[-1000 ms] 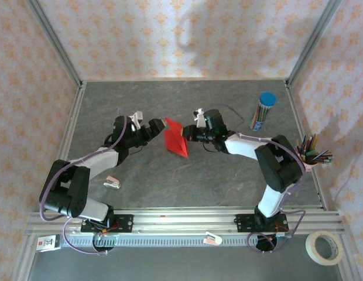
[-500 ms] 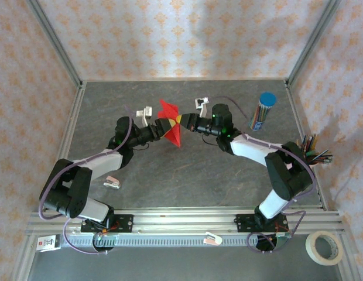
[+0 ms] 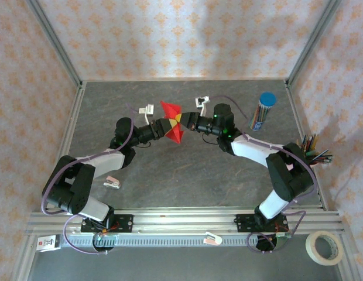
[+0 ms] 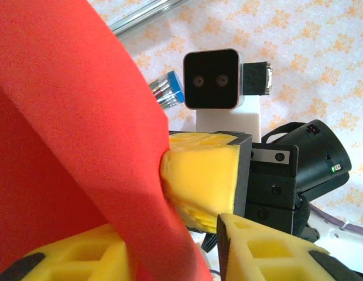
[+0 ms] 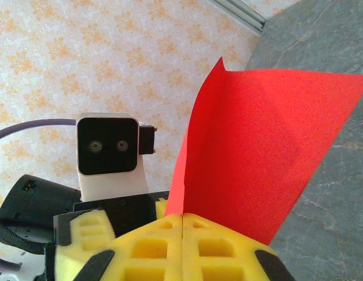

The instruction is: Fold a paper plane with a square sheet of paper (pick it up from the middle)

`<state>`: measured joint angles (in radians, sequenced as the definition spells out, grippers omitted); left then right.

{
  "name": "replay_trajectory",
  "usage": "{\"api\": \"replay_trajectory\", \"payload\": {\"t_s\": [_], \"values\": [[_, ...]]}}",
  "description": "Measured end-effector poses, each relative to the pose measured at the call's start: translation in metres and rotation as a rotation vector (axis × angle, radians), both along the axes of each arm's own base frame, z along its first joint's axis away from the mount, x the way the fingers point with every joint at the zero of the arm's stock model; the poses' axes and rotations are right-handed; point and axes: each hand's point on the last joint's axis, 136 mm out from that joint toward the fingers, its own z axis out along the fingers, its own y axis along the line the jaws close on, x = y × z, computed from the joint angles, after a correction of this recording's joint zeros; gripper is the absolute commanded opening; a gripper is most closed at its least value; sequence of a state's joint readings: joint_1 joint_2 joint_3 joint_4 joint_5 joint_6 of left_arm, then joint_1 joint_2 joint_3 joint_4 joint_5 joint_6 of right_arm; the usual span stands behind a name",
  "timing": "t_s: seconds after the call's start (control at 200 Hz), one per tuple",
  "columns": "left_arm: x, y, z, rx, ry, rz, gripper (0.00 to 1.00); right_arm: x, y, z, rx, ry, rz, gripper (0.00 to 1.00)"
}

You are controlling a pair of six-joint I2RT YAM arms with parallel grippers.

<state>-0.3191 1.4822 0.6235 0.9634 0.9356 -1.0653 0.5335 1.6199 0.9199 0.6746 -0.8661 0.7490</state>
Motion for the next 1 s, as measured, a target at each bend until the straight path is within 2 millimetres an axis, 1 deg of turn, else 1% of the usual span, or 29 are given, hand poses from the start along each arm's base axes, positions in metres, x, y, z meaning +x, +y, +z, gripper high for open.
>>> {"api": "replay_trajectory", "payload": {"t_s": [0.13, 0.29, 0.41, 0.546, 0.641, 0.816, 0.911, 1.001], "values": [[0.000, 0.000, -0.001, 0.006, -0.003, 0.000, 0.27, -0.001, 0.000, 0.002, 0.004, -0.001, 0.002, 0.03], [0.000, 0.000, -0.003, 0.013, -0.003, 0.001, 0.23, -0.001, -0.001, 0.003, 0.006, 0.000, 0.002, 0.06], [0.000, 0.000, -0.005, 0.017, 0.007, 0.002, 0.20, -0.001, -0.002, 0.005, 0.010, 0.001, -0.001, 0.11], [0.001, 0.001, -0.009, 0.029, 0.018, 0.009, 0.14, 0.001, -0.006, 0.010, 0.013, -0.006, -0.013, 0.21], [0.003, 0.002, -0.015, 0.049, 0.027, 0.020, 0.12, 0.003, -0.010, 0.012, 0.006, -0.013, -0.035, 0.34], [0.009, 0.004, -0.029, 0.119, 0.050, 0.046, 0.09, 0.014, -0.030, 0.010, -0.040, -0.007, -0.138, 0.50], [0.018, 0.007, -0.037, 0.197, 0.062, 0.075, 0.08, 0.022, -0.044, 0.009, -0.081, -0.013, -0.217, 0.54], [0.033, 0.015, -0.045, 0.321, 0.085, 0.133, 0.08, 0.029, -0.058, 0.008, -0.128, -0.023, -0.304, 0.56]]}}
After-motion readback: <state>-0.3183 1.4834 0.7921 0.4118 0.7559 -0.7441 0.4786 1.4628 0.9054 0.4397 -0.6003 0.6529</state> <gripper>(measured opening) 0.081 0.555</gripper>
